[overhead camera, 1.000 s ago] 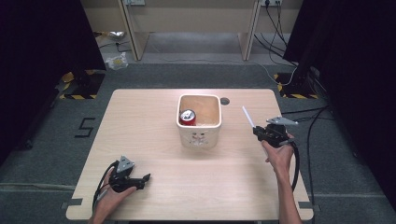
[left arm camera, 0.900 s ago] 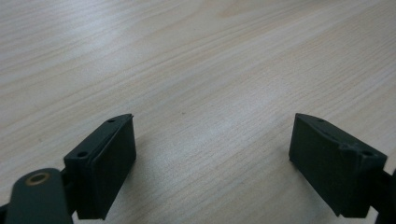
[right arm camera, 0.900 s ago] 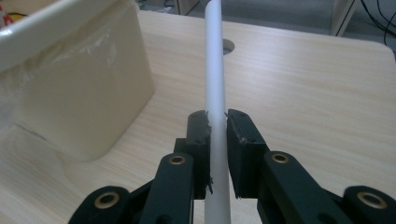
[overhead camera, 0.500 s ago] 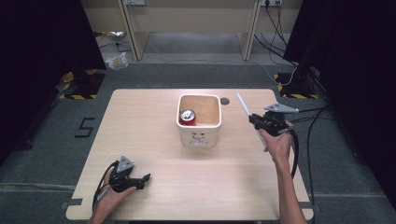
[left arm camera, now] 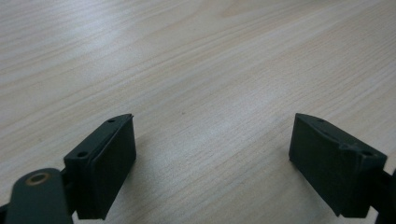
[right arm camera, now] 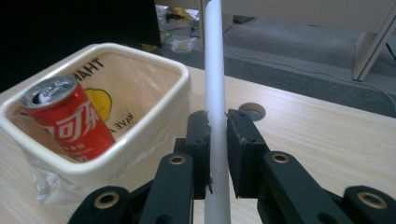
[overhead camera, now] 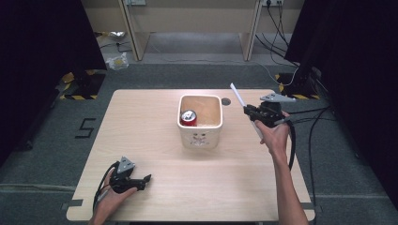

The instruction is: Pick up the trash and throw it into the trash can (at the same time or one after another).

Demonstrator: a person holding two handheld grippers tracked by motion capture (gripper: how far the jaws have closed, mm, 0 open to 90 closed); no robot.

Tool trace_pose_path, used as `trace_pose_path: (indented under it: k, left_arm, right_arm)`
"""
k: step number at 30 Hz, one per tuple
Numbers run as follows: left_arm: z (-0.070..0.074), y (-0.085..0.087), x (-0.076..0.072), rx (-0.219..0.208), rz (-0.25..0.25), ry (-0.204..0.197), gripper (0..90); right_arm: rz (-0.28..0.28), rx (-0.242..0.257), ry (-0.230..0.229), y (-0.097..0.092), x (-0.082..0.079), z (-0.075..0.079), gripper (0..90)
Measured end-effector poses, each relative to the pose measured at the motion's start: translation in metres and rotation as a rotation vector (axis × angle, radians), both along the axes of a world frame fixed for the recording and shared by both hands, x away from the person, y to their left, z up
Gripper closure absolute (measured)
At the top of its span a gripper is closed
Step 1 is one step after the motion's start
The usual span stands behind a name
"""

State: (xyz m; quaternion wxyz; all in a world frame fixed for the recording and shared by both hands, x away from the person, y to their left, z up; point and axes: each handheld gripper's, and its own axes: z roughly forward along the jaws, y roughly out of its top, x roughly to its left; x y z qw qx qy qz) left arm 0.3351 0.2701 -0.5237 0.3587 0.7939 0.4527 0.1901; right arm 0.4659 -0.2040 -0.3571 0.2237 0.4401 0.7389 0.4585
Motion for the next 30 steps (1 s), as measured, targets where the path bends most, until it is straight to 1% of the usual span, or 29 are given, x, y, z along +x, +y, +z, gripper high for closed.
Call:
trace_pose_path:
  k: [2,4,5,6,8,9,12,14,19,20,21,24,28,30]
  left_arm:
    - [0.000,0.000,0.000,0.001,-0.001,0.002,13.8]
    - [0.000,0.000,0.000,0.000,0.000,0.000,13.8]
    - [0.000,0.000,0.000,0.000,0.000,0.000,13.8]
    - [0.000,0.000,0.000,0.000,0.000,0.001,13.8]
    - [0.000,0.000,0.000,0.003,-0.002,0.000,13.8]
    - [0.000,0.000,0.000,0.003,-0.003,0.001,13.8]
    - [0.000,0.000,0.000,0.001,-0.001,0.002,13.8]
    - [0.000,0.000,0.000,0.003,-0.003,0.000,13.8]
    - [0.000,0.000,0.000,0.001,-0.001,0.000,13.8]
    - [0.000,0.000,0.000,0.001,-0.001,0.000,13.8]
    - [0.000,0.000,0.000,0.001,-0.001,0.001,13.8]
    - [0.000,0.000,0.000,0.002,-0.001,0.002,13.8]
    - [0.000,0.000,0.000,0.001,-0.002,0.002,13.8]
    - [0.000,0.000,0.000,0.001,-0.002,0.001,13.8]
  right_arm:
    - [0.008,-0.001,-0.007,0.006,0.003,0.006,79.7]
    - [0.012,0.005,-0.010,0.008,0.004,0.007,79.8]
    - [0.022,0.005,-0.009,0.012,0.006,0.010,79.8]
    - [0.022,0.005,-0.009,0.012,0.006,0.010,79.8]
    - [0.032,0.000,-0.010,0.019,0.009,0.014,79.7]
    - [0.036,0.008,-0.010,0.020,0.010,0.015,79.7]
    - [0.049,0.005,-0.010,0.026,0.014,0.017,79.7]
    - [0.055,0.015,-0.007,0.030,0.016,0.019,79.7]
    - [0.075,0.014,-0.009,0.043,0.022,0.025,79.7]
    - [0.075,0.014,-0.009,0.043,0.022,0.025,79.7]
    - [0.083,0.015,-0.009,0.048,0.024,0.028,79.7]
    - [0.092,0.016,-0.011,0.056,0.028,0.031,79.7]
    - [0.108,0.019,-0.007,0.069,0.033,0.032,79.6]
    - [0.121,0.012,-0.004,0.076,0.036,0.032,79.6]
